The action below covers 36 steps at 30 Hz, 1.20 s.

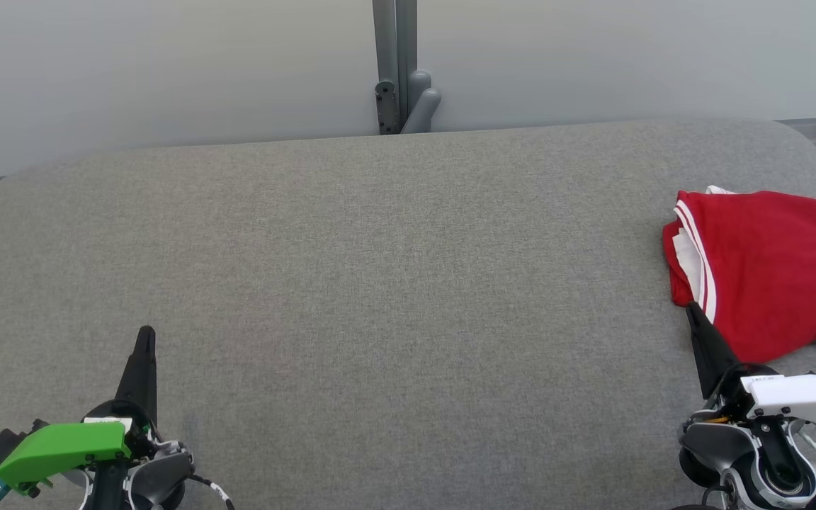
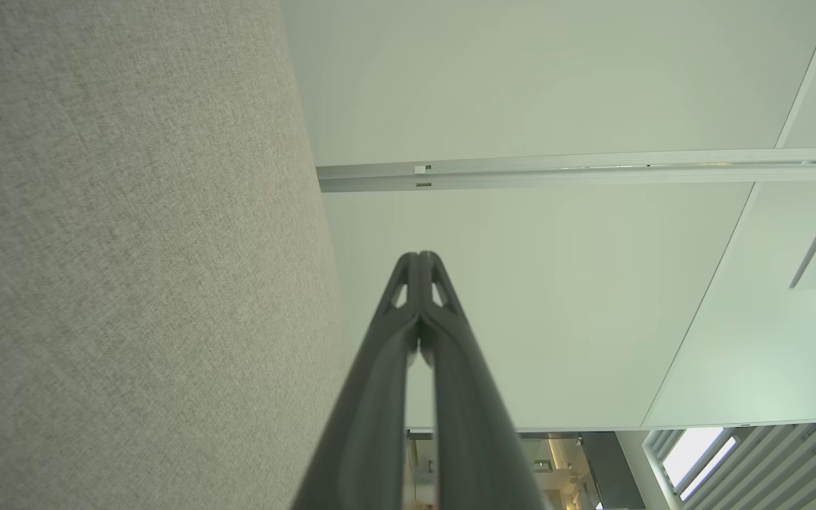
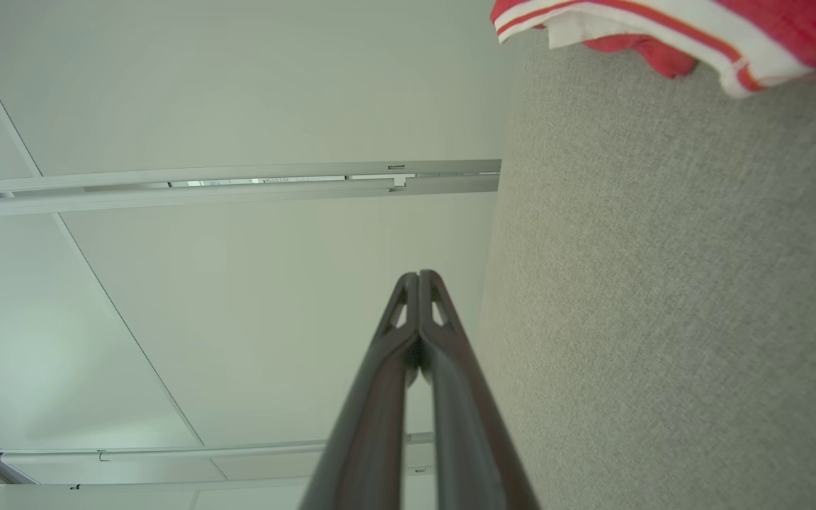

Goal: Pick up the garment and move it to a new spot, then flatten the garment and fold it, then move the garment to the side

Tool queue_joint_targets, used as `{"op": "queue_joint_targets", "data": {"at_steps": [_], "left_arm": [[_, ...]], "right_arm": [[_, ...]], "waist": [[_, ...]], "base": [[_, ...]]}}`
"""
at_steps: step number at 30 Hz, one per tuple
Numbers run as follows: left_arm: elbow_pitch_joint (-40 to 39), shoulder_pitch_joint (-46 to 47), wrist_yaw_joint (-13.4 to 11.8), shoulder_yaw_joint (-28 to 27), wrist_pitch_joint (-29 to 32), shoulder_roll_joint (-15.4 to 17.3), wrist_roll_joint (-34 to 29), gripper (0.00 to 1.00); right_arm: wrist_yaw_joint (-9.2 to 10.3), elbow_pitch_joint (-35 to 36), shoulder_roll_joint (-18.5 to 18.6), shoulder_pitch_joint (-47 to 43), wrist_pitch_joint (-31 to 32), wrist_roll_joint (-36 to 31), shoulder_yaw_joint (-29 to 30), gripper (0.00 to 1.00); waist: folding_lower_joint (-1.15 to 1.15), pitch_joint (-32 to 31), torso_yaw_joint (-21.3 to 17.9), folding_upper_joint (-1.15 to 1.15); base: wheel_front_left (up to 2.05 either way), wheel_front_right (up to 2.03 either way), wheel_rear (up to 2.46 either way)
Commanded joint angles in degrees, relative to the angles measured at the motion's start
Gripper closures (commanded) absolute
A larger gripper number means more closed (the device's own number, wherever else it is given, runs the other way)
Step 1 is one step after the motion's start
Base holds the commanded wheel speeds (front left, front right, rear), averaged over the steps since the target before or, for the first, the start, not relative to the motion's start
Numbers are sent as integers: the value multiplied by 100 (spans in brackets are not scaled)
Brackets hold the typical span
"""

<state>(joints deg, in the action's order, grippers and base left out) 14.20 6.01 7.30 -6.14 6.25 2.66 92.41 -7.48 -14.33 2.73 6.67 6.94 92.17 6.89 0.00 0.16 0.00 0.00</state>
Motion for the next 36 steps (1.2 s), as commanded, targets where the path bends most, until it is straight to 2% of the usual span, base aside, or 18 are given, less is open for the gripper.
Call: {"op": "queue_joint_targets", "data": {"at_steps": [1,36], "left_arm": [[-19,70,36,-20,14,40,5,100],[-19,70,36,-19,13,40,6,100]], "right_arm": [[-2,30,28,-49,11,33,14,100],[-2,30,28,-49,10,34,13,100]], "waist": [[0,0,0,0],[0,0,0,0]], "base": [[0,0,0],[0,0,0]]}}
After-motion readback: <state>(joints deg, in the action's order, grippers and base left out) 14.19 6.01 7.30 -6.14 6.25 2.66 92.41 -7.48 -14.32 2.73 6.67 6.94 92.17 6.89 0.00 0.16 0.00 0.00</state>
